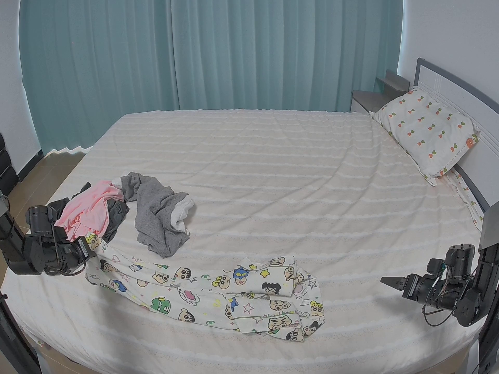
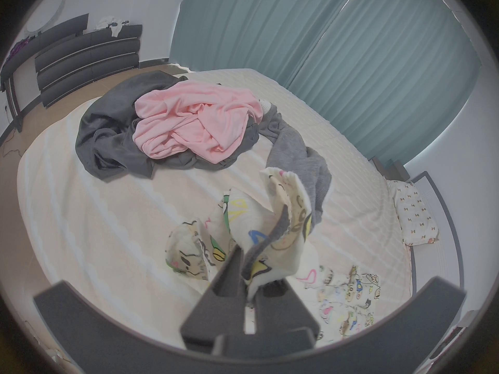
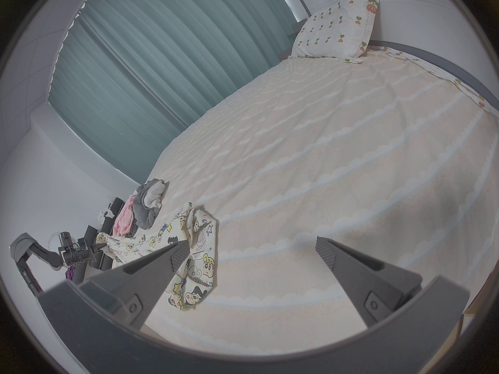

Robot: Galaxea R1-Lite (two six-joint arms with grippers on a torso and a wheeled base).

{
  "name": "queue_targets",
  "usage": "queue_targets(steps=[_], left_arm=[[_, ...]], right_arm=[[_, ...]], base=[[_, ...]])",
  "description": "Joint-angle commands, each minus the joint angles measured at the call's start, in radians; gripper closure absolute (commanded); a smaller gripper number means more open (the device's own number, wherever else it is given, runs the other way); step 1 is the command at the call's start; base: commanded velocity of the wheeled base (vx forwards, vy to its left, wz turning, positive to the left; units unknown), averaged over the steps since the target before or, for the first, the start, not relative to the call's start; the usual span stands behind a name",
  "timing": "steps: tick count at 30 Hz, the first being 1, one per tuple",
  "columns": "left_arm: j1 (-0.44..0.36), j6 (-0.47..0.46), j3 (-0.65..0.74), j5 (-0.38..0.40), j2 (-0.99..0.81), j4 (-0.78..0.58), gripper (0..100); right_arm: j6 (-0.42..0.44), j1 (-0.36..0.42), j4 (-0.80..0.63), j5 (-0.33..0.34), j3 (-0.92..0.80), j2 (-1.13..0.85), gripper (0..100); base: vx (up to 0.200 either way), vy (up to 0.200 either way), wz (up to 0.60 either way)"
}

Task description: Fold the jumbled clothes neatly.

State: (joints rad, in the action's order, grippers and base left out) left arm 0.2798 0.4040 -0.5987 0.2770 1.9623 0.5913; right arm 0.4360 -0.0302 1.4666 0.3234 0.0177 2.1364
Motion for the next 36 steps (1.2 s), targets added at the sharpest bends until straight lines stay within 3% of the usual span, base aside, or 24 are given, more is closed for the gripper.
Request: queue_targets(steps=[1, 2, 3, 4, 6, 9, 13, 20, 33, 34, 36], left_arm=[[-0.36, 0.164, -0.042, -0.125, -0.189, -0.125, 100], [-0.438, 0.197, -0.061, -0.173, -0.186, -0.13, 100], [-0.459, 0.205, -0.065, -0.187, -0.184, -0.131, 100], [-0.579, 0.243, -0.107, -0.266, -0.175, -0.133, 100], [-0.703, 0.271, -0.17, -0.335, -0.122, -0.134, 100], [-0.826, 0.282, -0.231, -0.384, -0.066, -0.134, 100], [-0.93, 0.286, -0.286, -0.42, 0.006, -0.133, 100], [-1.01, 0.308, -0.325, -0.421, 0.052, -0.123, 100], [-1.082, 0.322, -0.378, -0.414, 0.067, -0.12, 100], [-1.085, 0.323, -0.388, -0.414, 0.073, -0.122, 0], [-1.09, 0.329, -0.398, -0.414, 0.079, -0.122, 0]], right_arm=[[0.0, 0.001, 0.001, 0.002, -0.016, -0.001, 0], [0.0, 0.001, 0.001, 0.002, -0.016, 0.0, 0], [0.0, 0.001, 0.001, 0.002, -0.016, 0.0, 0], [0.0, 0.001, 0.001, 0.002, -0.016, 0.0, 0], [0.0, 0.001, 0.001, 0.002, -0.016, 0.0, 0], [0.0, 0.001, 0.001, 0.002, -0.016, 0.002, 0], [0.0, 0.001, 0.0, 0.002, -0.016, 0.002, 0], [0.0, 0.003, 0.0, 0.002, -0.016, 0.002, 0], [0.0, 0.007, 0.0, 0.002, -0.016, 0.002, 0], [0.0, 0.007, 0.0, 0.002, -0.016, 0.002, 0], [0.0, 0.007, 0.0, 0.002, -0.016, 0.002, 0]], base=[[0.0, 0.0, 0.0], [0.0, 0.0, 0.0], [0.0, 0.0, 0.0], [0.0, 0.0, 0.0], [0.0, 0.0, 0.0], [0.0, 0.0, 0.0], [0.0, 0.0, 0.0], [0.0, 0.0, 0.0], [0.0, 0.0, 0.0], [0.0, 0.0, 0.0], [0.0, 0.0, 0.0]])
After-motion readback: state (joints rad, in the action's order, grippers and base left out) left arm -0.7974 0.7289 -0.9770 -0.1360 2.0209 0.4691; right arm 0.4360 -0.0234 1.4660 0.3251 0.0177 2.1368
